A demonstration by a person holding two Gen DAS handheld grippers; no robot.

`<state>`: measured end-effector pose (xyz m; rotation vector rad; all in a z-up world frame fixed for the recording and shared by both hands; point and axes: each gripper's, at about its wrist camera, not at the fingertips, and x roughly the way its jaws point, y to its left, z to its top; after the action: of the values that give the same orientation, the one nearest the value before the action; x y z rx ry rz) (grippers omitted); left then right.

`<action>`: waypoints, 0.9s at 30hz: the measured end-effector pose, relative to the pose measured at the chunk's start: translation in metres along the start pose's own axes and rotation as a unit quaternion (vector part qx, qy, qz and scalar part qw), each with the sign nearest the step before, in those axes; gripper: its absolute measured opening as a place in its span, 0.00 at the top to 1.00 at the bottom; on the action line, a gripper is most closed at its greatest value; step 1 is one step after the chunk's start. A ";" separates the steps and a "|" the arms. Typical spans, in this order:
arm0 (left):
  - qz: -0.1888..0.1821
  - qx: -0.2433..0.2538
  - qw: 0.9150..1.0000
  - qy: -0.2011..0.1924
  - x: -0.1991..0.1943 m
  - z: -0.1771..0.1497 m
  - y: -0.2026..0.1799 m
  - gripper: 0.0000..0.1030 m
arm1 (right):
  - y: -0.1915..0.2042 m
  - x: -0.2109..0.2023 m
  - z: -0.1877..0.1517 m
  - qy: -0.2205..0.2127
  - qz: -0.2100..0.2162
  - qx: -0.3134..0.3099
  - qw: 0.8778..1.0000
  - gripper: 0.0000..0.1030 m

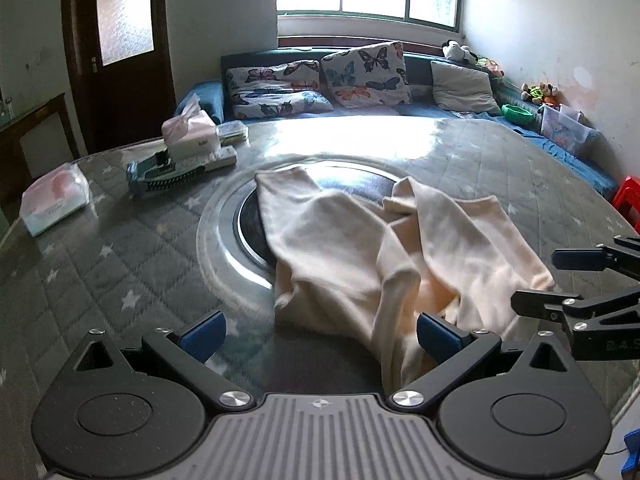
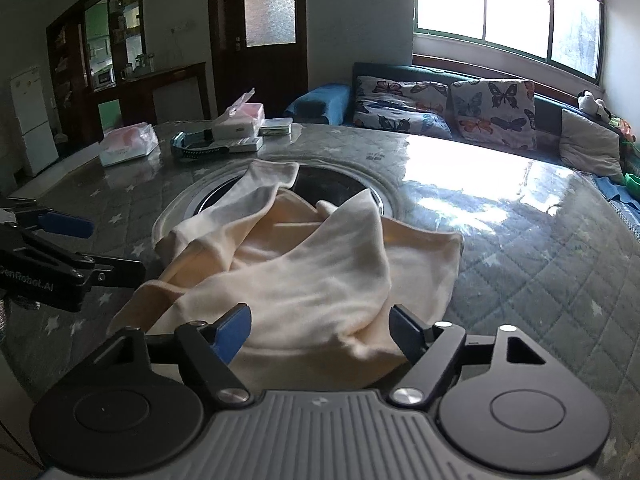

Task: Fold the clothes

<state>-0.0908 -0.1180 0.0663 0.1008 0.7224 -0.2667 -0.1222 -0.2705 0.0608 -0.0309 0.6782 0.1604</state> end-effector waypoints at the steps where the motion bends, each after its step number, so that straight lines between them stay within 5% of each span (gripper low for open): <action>1: 0.000 0.002 1.000 -0.001 0.003 0.004 -0.001 0.00 | -0.002 0.003 0.003 0.000 -0.001 0.001 1.000 0.26; 8: -0.011 0.018 1.000 -0.010 0.033 0.037 -0.014 0.08 | -0.023 0.037 0.032 0.004 0.001 0.028 1.000 0.34; 21: -0.018 0.045 0.998 0.047 0.105 0.063 -0.029 0.28 | -0.062 0.116 0.066 0.038 0.011 0.089 0.995 0.46; 27: -0.032 0.042 0.996 0.069 0.118 0.057 -0.021 0.70 | -0.068 0.139 0.063 0.058 0.027 0.106 0.992 0.62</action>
<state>0.0243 -0.1732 0.0309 0.1784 0.8520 -0.3536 0.0342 -0.3133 0.0210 0.1828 0.8087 0.1385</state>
